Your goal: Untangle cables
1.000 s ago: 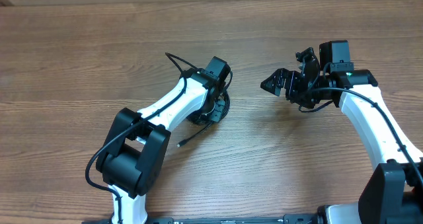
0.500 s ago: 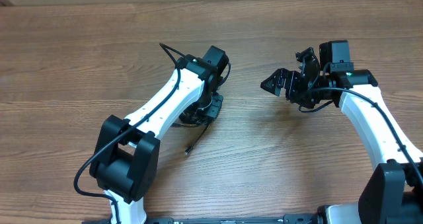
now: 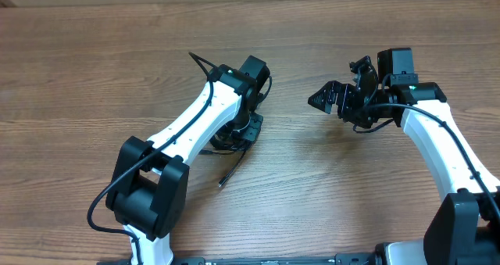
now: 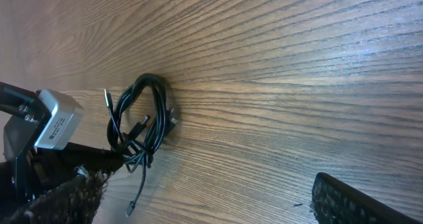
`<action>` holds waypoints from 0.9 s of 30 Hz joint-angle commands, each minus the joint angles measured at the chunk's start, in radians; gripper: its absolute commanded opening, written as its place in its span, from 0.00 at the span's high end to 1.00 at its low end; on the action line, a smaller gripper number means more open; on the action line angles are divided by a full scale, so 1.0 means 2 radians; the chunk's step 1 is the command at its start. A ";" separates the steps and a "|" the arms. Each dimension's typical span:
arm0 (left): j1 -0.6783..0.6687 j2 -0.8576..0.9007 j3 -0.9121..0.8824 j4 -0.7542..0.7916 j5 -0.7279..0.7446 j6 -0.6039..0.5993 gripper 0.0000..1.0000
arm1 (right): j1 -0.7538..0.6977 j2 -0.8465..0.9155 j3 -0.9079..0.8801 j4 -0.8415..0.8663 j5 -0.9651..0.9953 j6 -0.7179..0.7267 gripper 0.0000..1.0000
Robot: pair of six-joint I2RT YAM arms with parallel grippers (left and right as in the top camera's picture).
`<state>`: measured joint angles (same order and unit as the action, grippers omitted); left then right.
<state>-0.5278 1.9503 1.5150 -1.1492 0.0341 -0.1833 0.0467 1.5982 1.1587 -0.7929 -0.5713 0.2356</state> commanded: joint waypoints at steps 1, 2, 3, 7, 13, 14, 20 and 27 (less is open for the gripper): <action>0.002 -0.010 -0.001 -0.002 0.006 0.006 0.96 | 0.002 0.001 0.010 0.003 0.002 0.000 0.00; 0.002 -0.010 -0.003 -0.001 0.006 0.006 0.96 | 0.002 0.001 0.010 0.003 0.002 0.000 0.00; 0.002 -0.010 -0.004 0.001 0.006 0.006 0.96 | 0.002 0.001 0.010 0.003 0.002 0.000 0.00; 0.001 -0.009 -0.008 0.016 0.006 0.006 0.96 | 0.002 0.001 0.010 0.003 0.002 0.000 0.00; -0.006 0.002 -0.008 0.034 0.007 0.010 0.96 | 0.002 0.001 0.010 0.003 0.002 0.000 0.00; -0.008 0.003 -0.009 0.033 0.007 0.010 0.96 | 0.002 0.001 0.010 0.003 0.002 0.000 0.00; -0.018 0.006 -0.029 0.031 0.007 0.010 0.96 | 0.002 0.001 0.010 0.003 0.002 0.000 0.00; -0.017 0.006 -0.046 0.028 0.005 0.010 0.96 | 0.002 0.001 0.010 0.003 0.002 0.000 0.00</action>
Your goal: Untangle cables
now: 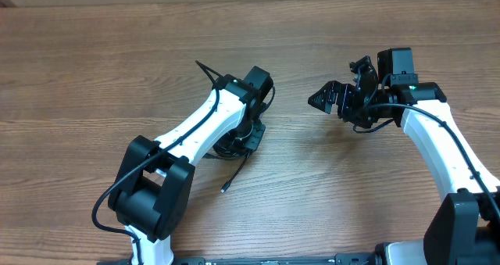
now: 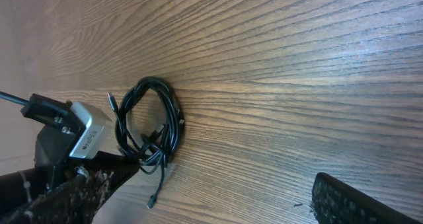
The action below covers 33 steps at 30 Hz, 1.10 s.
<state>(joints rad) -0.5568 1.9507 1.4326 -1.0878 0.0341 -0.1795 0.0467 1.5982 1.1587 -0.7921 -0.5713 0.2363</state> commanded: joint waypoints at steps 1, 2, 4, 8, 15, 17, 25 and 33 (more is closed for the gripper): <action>-0.002 0.006 -0.004 -0.003 0.005 0.008 0.96 | 0.002 0.001 0.010 0.003 0.002 0.000 0.00; -0.002 0.006 -0.005 -0.002 0.005 0.008 0.96 | 0.002 0.001 0.010 0.003 0.002 0.000 0.00; -0.002 0.006 -0.005 -0.001 0.006 0.011 0.96 | 0.002 0.001 0.010 0.003 0.002 0.000 0.00; -0.002 0.006 -0.004 -0.008 0.005 0.031 0.96 | 0.002 0.001 0.010 0.003 0.002 0.000 0.00; 0.009 0.006 -0.004 -0.079 0.010 0.064 0.96 | 0.002 0.001 0.010 0.005 0.001 0.002 0.00; 0.010 0.006 -0.004 -0.102 0.011 0.064 0.96 | 0.002 0.001 0.010 0.021 0.001 0.013 0.00; 0.011 0.006 -0.004 -0.146 0.009 0.055 0.72 | 0.002 0.001 0.010 0.014 0.001 0.028 0.00; 0.011 0.006 -0.004 -0.133 0.008 0.012 0.60 | 0.002 0.001 0.010 0.005 0.001 0.028 0.00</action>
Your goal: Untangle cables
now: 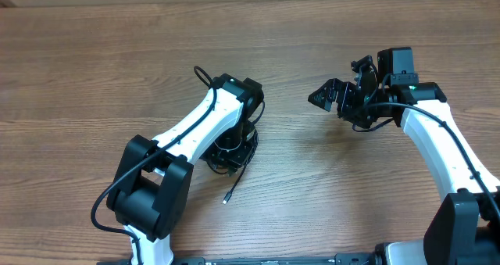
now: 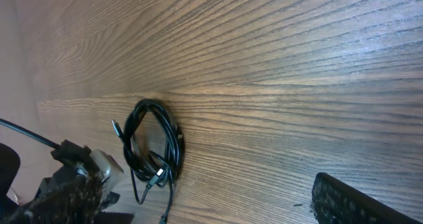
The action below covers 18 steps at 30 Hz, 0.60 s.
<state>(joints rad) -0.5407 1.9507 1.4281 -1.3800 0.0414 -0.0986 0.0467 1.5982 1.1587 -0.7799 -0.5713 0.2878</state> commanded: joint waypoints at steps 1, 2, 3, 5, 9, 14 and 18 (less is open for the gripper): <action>0.003 0.006 -0.002 0.027 0.004 -0.042 0.65 | 0.002 0.001 0.010 -0.003 0.001 0.002 0.00; 0.003 0.006 -0.002 0.046 0.004 -0.060 0.72 | 0.002 0.001 0.010 -0.004 0.001 0.002 0.00; 0.003 0.006 -0.002 0.058 0.004 -0.071 0.78 | 0.002 0.001 0.010 -0.005 0.001 0.002 0.00; 0.003 0.006 -0.002 0.086 0.004 -0.097 0.90 | 0.002 0.001 0.010 -0.007 0.001 0.002 0.00; 0.003 0.006 -0.002 0.101 0.005 -0.113 0.94 | 0.002 0.001 0.010 -0.011 0.001 0.002 0.00; 0.000 0.006 -0.012 0.091 0.019 -0.112 0.96 | 0.002 0.001 0.010 -0.017 0.002 0.002 0.00; -0.006 0.006 -0.044 0.091 0.019 -0.111 0.96 | 0.002 0.001 0.010 -0.019 0.002 0.002 0.00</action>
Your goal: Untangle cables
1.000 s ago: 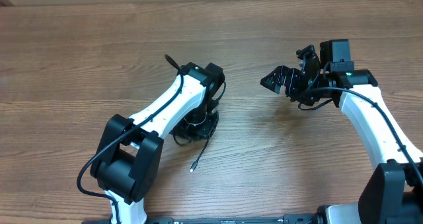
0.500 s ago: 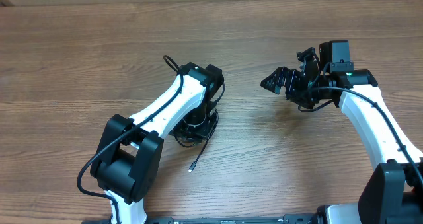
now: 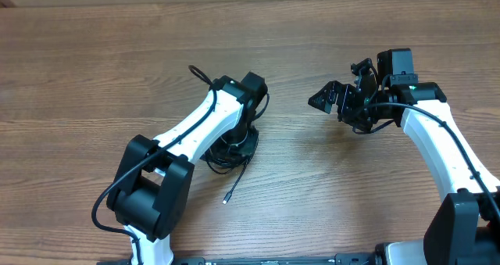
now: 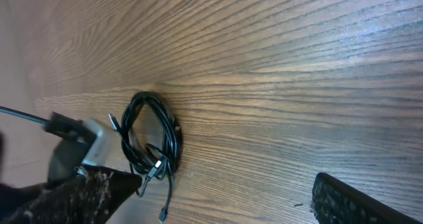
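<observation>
A black cable bundle (image 3: 231,149) lies coiled on the wooden table, with one loose plug end (image 3: 226,198) trailing toward the near edge. In the right wrist view the coil (image 4: 153,137) shows several loops and a silver-tipped plug (image 4: 158,168). My left gripper (image 3: 239,132) is down at the coil's far side, hidden under its own wrist, and its jaws are not visible. In the right wrist view the left wrist's grey block (image 4: 82,143) is blurred beside the coil. My right gripper (image 3: 326,99) hovers open to the right, well apart from the cables, and holds nothing.
The wooden table (image 3: 94,62) stretches all round the bundle. The left arm's white link (image 3: 191,124) runs diagonally from the near left to the coil. The right arm (image 3: 437,140) comes in from the near right.
The left wrist has shifted slightly up and to the right at the coil, and is now blurred beside it in the right wrist view. The coil has barely shifted. The right arm has not moved.
The left gripper was on the bundle at each moment. From the oldest moment to 0.6 s ago the coil and its loose plug end lay successively nearer the table's front edge, and they lie about there now. The right gripper stayed open and still throughout.
</observation>
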`<action>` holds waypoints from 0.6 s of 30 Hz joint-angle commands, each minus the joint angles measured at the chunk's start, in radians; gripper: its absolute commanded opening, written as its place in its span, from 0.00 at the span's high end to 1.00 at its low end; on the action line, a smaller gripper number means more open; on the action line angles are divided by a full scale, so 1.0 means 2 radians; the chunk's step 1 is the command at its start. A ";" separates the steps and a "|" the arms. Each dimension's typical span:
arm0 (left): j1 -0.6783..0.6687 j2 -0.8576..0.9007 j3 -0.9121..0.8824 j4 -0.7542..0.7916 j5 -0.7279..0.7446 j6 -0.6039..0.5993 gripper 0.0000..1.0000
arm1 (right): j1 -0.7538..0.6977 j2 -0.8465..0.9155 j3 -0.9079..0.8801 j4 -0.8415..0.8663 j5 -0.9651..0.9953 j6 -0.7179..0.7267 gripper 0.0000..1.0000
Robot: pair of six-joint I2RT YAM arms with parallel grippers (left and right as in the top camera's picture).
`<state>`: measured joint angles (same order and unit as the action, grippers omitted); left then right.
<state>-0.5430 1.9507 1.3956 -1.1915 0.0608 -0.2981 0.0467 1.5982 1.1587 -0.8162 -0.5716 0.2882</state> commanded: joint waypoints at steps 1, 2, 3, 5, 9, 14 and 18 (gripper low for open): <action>-0.006 0.006 -0.038 -0.002 0.009 -0.012 0.96 | 0.002 0.001 0.010 -0.001 0.002 0.001 0.00; -0.007 0.006 -0.049 -0.002 0.008 -0.012 0.95 | 0.002 0.001 0.010 -0.001 0.002 0.001 0.00; -0.007 0.006 -0.060 -0.003 0.008 -0.011 0.95 | 0.002 0.001 0.010 -0.001 0.002 0.001 0.00; -0.006 0.006 -0.076 -0.016 0.006 -0.010 0.92 | 0.002 0.001 0.010 -0.001 0.002 0.000 0.00; 0.006 0.006 -0.080 -0.067 -0.017 -0.010 0.81 | 0.002 0.001 0.010 -0.001 0.007 0.000 0.00; 0.038 0.006 -0.080 -0.058 -0.027 -0.012 0.83 | 0.002 0.001 0.010 -0.001 0.007 0.000 0.00; 0.071 0.006 -0.073 -0.039 0.001 -0.024 0.96 | 0.002 0.001 0.010 -0.002 0.007 0.000 0.00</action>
<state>-0.4477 1.9518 1.2366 -1.2858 0.0334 -0.3202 0.0467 1.5982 1.1587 -0.8230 -0.5674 0.2878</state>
